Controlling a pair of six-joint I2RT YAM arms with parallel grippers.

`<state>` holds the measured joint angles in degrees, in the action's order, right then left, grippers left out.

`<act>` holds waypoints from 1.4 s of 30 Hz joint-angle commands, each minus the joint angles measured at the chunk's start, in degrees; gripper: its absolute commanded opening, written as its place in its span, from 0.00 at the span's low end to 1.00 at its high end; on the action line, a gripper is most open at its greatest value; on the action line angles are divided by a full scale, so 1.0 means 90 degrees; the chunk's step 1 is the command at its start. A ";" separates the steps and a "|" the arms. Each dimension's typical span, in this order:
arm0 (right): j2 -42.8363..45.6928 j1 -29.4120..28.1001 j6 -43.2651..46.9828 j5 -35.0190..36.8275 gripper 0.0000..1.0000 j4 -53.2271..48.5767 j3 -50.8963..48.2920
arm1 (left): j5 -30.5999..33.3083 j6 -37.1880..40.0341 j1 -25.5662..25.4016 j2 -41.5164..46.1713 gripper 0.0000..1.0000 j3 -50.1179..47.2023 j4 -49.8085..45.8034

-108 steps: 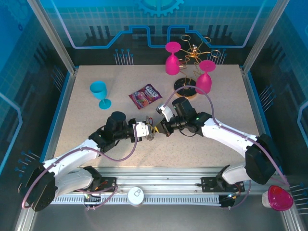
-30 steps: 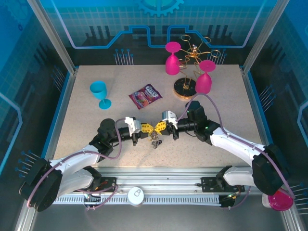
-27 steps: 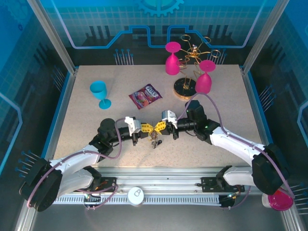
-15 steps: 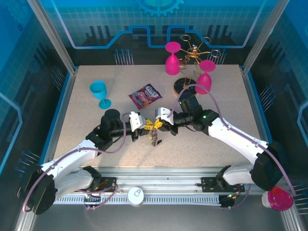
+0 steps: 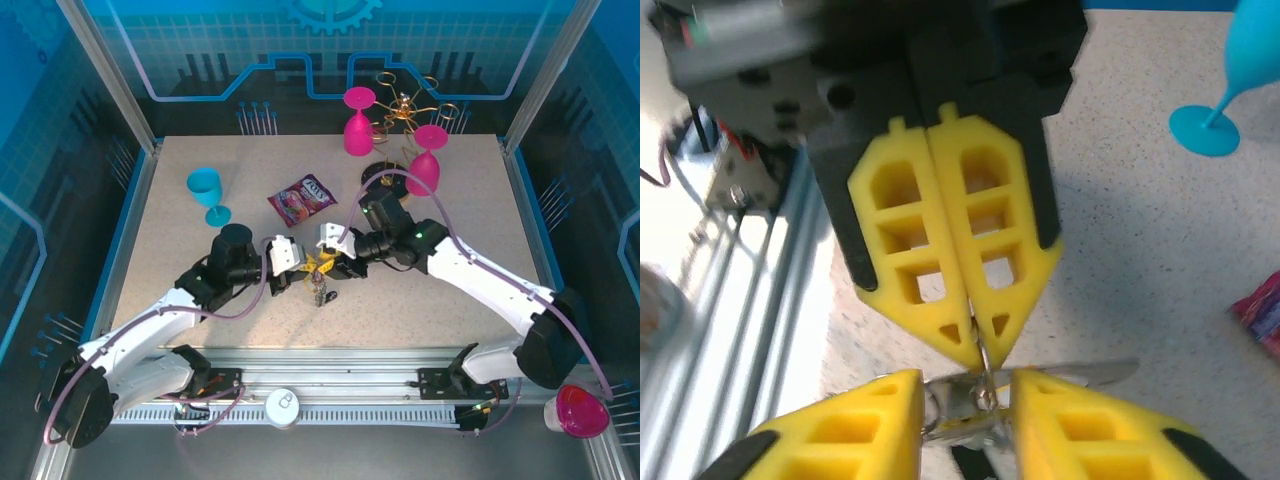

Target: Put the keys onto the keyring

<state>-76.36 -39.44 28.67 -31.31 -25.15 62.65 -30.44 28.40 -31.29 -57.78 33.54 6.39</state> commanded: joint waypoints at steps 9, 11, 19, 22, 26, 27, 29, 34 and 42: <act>0.0723 0.0521 -0.1755 -0.1034 0.38 0.1914 -0.1514 | -0.0151 -0.0392 0.0000 0.0392 0.00 -0.0800 0.1738; 0.0671 0.0487 -0.1762 -0.1027 0.37 0.2038 -0.1571 | -0.0226 -0.0401 0.0000 0.0419 0.00 -0.0863 0.1860; 0.0404 0.0418 -0.1642 -0.1147 0.32 0.2144 -0.1434 | -0.0456 -0.0485 0.0005 0.0465 0.00 -0.0945 0.2024; 0.0384 0.0380 -0.1610 -0.1173 0.33 0.2218 -0.1420 | -0.0524 -0.0508 0.0000 0.0458 0.00 -0.0957 0.2054; 0.0324 0.0240 -0.1358 -0.1094 0.30 0.2074 -0.1400 | -0.0571 -0.0519 0.0006 0.0434 0.00 -0.0939 0.2101; 0.0313 0.0206 -0.1292 -0.1058 0.28 0.2027 -0.1400 | -0.0588 -0.0528 0.0006 0.0424 0.00 -0.0934 0.2102; 0.0314 0.0183 -0.1240 -0.1024 0.23 0.2025 -0.1399 | -0.0603 -0.0537 0.0000 0.0414 0.00 -0.0929 0.2112; 0.0320 0.0184 -0.1174 -0.0965 0.10 0.1954 -0.1209 | -0.0622 -0.0539 0.0002 0.0416 0.00 -0.0929 0.2097; 0.0317 0.0203 -0.1095 -0.0853 0.00 0.1734 -0.1170 | -0.0723 -0.0585 0.0000 0.0438 0.00 -0.0924 0.2156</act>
<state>-73.32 -37.34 17.80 -39.35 -8.10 50.37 -34.17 23.90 -31.29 -54.68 25.23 22.61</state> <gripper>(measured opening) 0.058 0.052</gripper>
